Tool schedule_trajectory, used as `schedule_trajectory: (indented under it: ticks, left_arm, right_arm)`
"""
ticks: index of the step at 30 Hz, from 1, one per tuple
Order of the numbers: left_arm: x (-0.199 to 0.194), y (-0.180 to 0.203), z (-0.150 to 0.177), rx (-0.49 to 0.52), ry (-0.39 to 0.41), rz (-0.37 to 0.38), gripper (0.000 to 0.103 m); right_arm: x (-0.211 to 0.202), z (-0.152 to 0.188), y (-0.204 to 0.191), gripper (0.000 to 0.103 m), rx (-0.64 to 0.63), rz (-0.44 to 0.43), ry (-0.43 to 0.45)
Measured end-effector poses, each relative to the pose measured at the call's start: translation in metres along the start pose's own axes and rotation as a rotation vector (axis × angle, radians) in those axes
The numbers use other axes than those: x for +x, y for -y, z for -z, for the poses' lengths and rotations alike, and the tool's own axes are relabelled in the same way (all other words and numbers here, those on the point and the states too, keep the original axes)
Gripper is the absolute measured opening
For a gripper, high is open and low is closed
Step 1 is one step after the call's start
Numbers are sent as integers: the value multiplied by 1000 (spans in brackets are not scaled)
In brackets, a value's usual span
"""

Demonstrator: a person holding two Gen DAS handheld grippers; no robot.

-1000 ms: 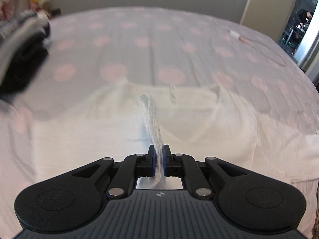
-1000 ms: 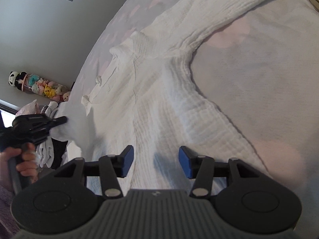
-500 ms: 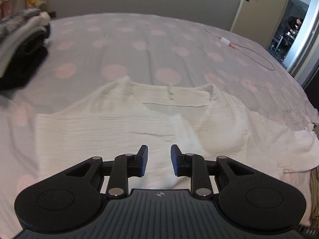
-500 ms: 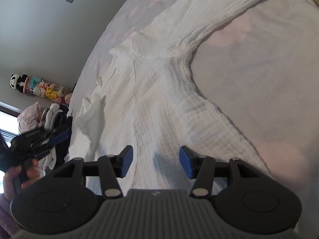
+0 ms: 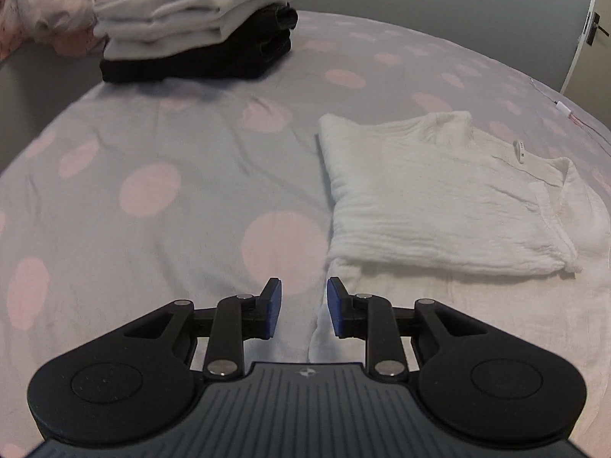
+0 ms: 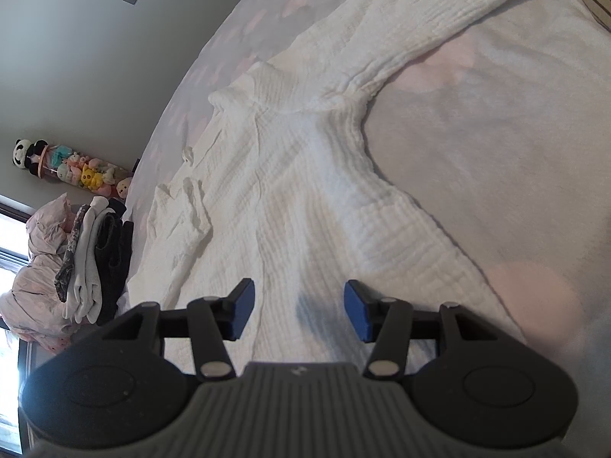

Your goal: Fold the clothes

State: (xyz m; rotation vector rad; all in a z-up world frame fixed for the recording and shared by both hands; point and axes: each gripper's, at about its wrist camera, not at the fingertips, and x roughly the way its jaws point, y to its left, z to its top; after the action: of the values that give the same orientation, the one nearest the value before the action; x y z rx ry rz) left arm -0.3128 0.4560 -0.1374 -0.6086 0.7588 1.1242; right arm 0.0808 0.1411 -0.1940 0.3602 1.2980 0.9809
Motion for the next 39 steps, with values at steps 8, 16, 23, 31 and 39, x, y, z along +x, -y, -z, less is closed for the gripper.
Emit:
schedule_trajectory:
  ticks: [8,16,23,31,39]
  left_arm:
    - [28,12,0,76,1,24,29]
    - [31,2,-12,37,-20,7,30]
    - [13,6,-25,87,88,24,30]
    - [26,8,-28,78,61,7,30]
    - [39,16,-25,116,35,-50,30]
  right_arm:
    - [-1,1,-1,57,-3,18,-4]
    - [-21,-4,-5,57,9,62,71]
    - [-67,-89,0,46,-185,391,202]
    - [-109,-221,25,45,-343,731,250]
    - [-98,-268,72,46,-305,872,185]
